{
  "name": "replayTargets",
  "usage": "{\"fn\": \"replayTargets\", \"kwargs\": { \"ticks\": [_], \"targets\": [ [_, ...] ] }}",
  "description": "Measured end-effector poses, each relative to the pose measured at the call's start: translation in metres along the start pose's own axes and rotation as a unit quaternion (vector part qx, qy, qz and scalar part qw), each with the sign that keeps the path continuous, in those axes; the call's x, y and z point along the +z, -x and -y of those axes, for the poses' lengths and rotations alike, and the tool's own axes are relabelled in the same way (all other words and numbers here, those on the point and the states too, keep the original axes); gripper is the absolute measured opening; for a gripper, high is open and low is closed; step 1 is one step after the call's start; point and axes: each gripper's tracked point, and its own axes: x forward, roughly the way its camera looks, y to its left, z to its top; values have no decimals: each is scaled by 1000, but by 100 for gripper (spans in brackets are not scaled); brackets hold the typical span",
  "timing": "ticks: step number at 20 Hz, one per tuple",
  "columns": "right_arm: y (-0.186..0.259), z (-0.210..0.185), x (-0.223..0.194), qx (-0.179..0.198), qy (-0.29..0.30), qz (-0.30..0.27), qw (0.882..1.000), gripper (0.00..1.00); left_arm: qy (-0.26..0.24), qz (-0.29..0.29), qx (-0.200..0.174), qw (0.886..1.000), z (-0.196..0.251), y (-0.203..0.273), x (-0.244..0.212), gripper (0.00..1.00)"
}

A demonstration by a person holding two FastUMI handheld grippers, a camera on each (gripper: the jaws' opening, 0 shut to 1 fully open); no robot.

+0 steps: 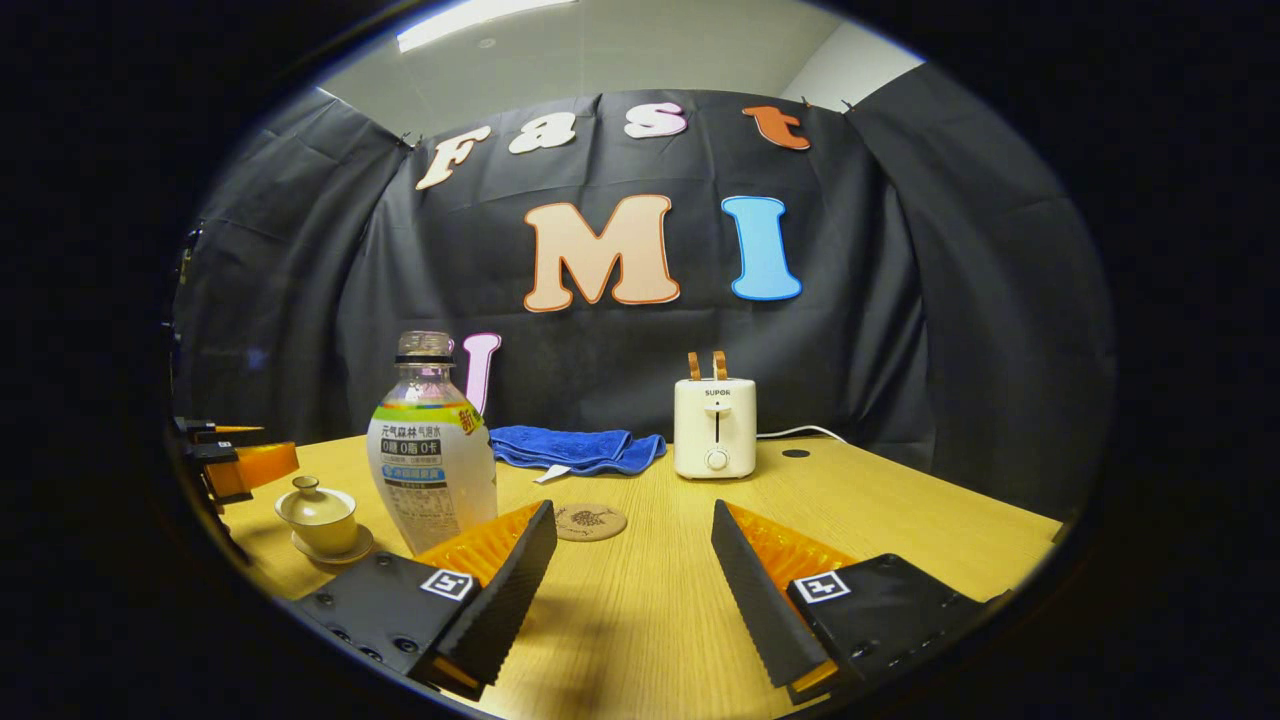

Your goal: Open the teacup lid with one hand, grasp the water bottle and pour water into the teacup with the other hand; after pouring, place the water bottle on the coaster and then close the teacup lid.

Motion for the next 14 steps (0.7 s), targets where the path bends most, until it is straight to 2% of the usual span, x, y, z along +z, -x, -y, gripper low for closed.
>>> {"fn": "replayTargets", "kwargs": {
  "ticks": [4,8,13,14],
  "targets": [
    [0,-1,0,4,0,0,1000,99,5,-11,-34,999,22,-1,0,95],
    [1,-3,0,9,0,0,1000,96,15,-53,-65,996,42,-2,-17,95],
    [2,-3,0,10,0,1,1000,95,19,-92,-82,992,53,-7,-33,94],
    [2,-3,0,9,0,1,1000,100,18,-100,-81,991,53,-8,-37,94]
  ]
}}
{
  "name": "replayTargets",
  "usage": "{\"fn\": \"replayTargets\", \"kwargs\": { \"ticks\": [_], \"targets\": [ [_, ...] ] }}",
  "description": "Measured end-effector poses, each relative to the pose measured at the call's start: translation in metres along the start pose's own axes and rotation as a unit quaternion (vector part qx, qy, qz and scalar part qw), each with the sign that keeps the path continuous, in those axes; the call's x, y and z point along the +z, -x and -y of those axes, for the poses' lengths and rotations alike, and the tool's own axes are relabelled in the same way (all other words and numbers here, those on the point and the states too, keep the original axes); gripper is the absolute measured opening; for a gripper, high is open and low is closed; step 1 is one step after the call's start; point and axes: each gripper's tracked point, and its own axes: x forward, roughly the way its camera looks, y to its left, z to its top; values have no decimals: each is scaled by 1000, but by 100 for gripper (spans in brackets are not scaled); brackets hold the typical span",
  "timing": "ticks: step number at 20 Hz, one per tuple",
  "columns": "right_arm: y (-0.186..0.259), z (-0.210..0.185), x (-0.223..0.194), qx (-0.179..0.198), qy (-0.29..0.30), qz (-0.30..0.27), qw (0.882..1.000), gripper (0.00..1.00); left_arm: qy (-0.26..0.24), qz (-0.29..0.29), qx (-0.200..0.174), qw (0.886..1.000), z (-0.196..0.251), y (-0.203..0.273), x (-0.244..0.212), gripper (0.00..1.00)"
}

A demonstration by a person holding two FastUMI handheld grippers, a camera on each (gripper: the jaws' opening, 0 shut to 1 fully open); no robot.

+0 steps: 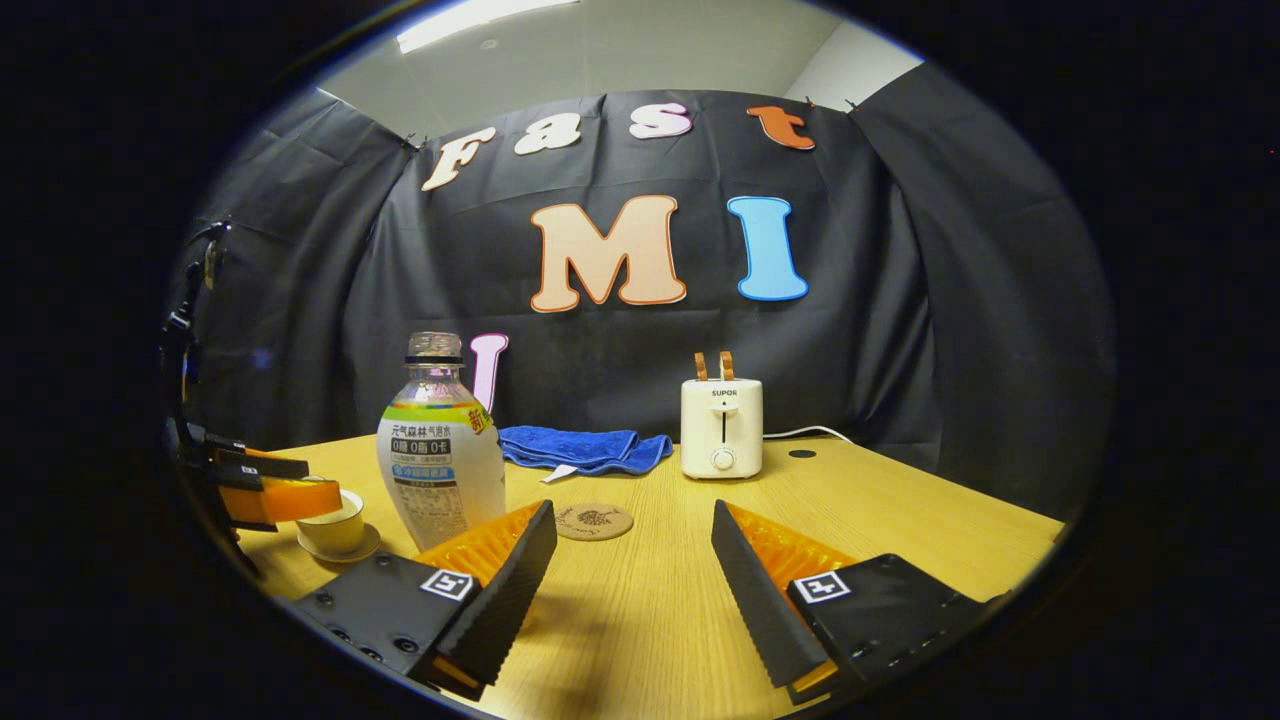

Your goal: Open the teacup lid with one hand, grasp the water bottle and pour water into the teacup with the other hand; after pouring, place the water bottle on the coaster and then close the teacup lid.

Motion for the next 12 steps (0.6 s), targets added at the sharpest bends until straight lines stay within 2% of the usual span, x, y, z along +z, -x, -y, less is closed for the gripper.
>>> {"fn": "replayTargets", "kwargs": {
  "ticks": [3,7,12],
  "targets": [
    [0,0,0,0,0,0,1000,99,-3,-3,3,1000,-1,-1,0,92],
    [0,0,-1,-1,0,0,1000,97,-14,-3,-3,1000,-1,-5,0,81],
    [1,0,-1,-3,0,0,1000,96,-26,-2,-7,1000,0,-9,3,62]
  ]
}}
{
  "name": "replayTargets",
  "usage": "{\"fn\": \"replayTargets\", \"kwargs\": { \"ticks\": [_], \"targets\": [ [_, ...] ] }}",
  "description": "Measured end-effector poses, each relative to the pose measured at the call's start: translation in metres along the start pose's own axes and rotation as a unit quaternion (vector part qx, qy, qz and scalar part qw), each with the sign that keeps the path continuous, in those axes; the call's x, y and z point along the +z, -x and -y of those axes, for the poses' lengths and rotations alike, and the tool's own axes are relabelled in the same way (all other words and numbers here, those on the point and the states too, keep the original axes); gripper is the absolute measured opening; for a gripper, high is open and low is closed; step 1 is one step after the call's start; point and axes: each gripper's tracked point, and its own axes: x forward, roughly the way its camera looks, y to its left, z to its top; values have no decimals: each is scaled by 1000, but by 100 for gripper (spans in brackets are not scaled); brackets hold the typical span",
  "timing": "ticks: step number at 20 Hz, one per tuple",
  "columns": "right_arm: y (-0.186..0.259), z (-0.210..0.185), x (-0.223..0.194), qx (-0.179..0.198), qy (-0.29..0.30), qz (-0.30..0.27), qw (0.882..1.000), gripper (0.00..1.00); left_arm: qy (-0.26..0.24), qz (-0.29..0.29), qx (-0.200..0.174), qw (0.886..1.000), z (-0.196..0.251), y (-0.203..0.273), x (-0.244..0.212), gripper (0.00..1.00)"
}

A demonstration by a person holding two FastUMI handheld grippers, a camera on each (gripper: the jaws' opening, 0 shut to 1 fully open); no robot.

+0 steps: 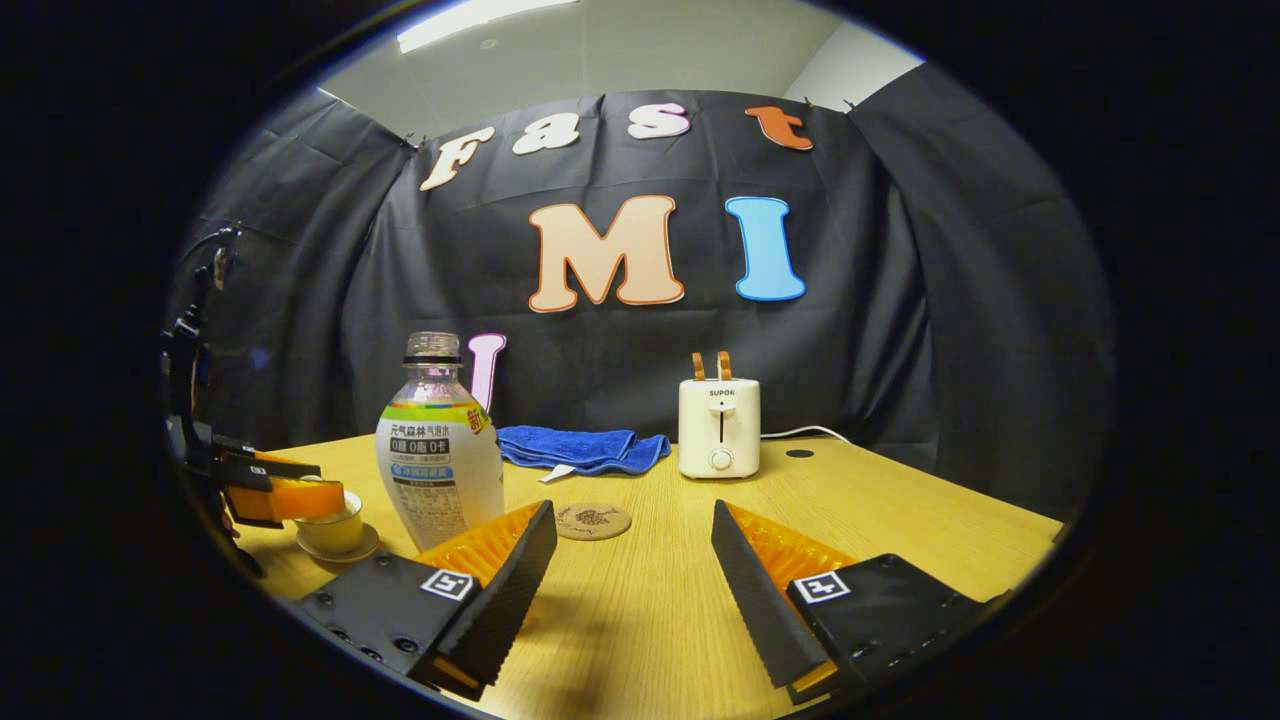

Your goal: Open the teacup lid with one hand, grasp the water bottle and pour water into the teacup with the other hand; after pouring, place the water bottle on the coaster and then close the teacup lid.

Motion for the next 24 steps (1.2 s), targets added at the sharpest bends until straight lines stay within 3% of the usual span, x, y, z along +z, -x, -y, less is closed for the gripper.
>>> {"fn": "replayTargets", "kwargs": {
  "ticks": [8,14,15,17,24],
  "targets": [
    [3,-4,0,8,0,0,1000,95,-17,10,-9,1000,6,-6,3,29],
    [10,-13,-1,28,0,-3,1000,95,-3,21,-13,1000,6,-7,6,23],
    [13,-15,-1,32,-1,-4,999,100,2,23,-13,1000,6,-7,7,23],
    [20,-21,0,42,-1,-6,999,95,8,28,-14,999,7,-5,13,22],
    [38,-58,-2,93,-3,-7,996,97,14,47,-6,999,1,6,26,22]
  ]
}}
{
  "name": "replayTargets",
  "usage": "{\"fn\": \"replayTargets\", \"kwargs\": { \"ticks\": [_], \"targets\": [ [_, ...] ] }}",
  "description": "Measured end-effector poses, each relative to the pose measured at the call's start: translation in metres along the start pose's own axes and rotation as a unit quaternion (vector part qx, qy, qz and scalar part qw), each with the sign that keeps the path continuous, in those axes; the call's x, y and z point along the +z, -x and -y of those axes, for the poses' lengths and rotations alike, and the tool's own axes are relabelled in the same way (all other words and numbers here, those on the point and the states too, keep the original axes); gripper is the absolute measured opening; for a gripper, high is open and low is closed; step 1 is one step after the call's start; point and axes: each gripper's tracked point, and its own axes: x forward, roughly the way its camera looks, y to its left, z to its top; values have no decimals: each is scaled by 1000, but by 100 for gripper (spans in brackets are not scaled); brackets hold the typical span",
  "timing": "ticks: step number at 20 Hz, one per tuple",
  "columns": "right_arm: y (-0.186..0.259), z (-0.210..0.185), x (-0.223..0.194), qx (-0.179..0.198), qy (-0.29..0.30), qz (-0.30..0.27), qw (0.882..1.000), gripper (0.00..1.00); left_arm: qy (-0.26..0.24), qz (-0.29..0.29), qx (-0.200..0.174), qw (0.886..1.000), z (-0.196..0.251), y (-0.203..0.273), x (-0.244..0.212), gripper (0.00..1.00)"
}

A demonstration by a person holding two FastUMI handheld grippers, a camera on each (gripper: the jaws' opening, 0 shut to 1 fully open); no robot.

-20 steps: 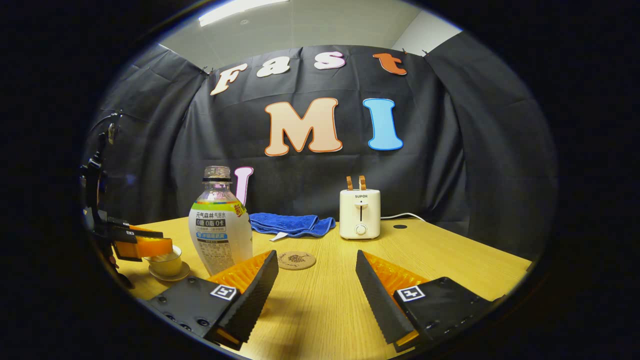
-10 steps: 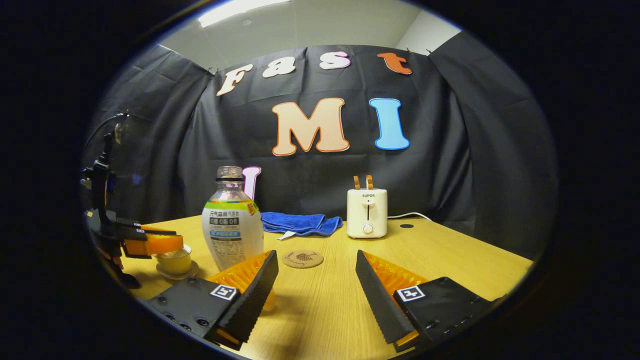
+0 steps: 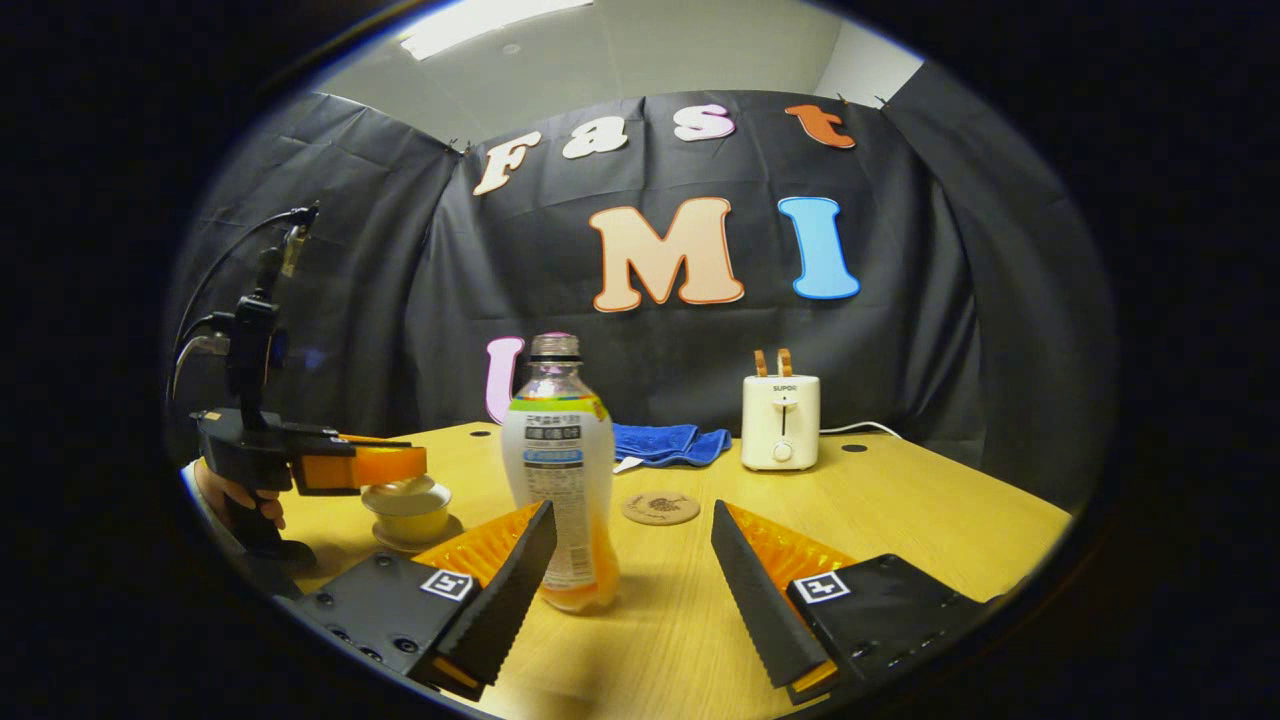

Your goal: Open the teacup lid with one hand, grasp the water bottle and pour water into the teacup with the other hand; after pouring, place the water bottle on the coaster and then close the teacup lid.

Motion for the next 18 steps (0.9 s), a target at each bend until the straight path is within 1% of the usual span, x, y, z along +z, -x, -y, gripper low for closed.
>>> {"fn": "replayTargets", "kwargs": {
  "ticks": [2,3,4,6,7,9,13,14,18],
  "targets": [
    [-3,-11,-1,11,0,-3,1000,95,0,3,3,1000,-2,5,3,22],
    [-5,-16,-1,15,0,-5,1000,100,0,5,5,1000,-4,7,5,22],
    [-8,-19,-3,19,0,-8,1000,95,-1,8,8,1000,-7,10,8,23],
    [-13,-27,-6,25,0,-16,1000,95,-1,15,15,1000,-13,16,14,22],
    [-15,-30,-7,27,0,-19,999,99,-1,20,19,1000,-16,19,17,22],
    [-19,-35,-8,28,0,-21,999,100,1,26,26,999,-22,24,21,22],
    [-31,-42,-10,28,0,-26,999,99,6,30,37,999,-34,29,22,22],
    [-34,-42,-10,25,0,-27,999,96,10,30,40,999,-36,30,21,22],
    [-48,-45,-13,18,-1,-34,999,96,17,37,47,998,-47,33,24,22]
  ]
}}
